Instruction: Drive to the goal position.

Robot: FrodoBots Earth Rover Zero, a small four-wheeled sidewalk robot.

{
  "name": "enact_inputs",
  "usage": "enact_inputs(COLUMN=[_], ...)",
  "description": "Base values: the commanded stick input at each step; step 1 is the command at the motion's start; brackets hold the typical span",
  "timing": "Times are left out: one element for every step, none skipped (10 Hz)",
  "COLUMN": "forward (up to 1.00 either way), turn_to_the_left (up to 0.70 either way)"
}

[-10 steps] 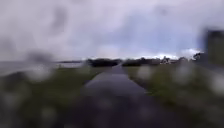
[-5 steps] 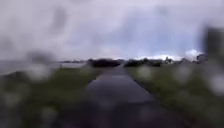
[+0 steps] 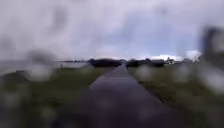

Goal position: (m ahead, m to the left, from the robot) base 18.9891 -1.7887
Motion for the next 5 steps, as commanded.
enact_inputs(forward=[0.7,0.7,0.7,0.7,0.7], turn_to_the_left=[0.0,0.0,0.0,0.0,0.0])
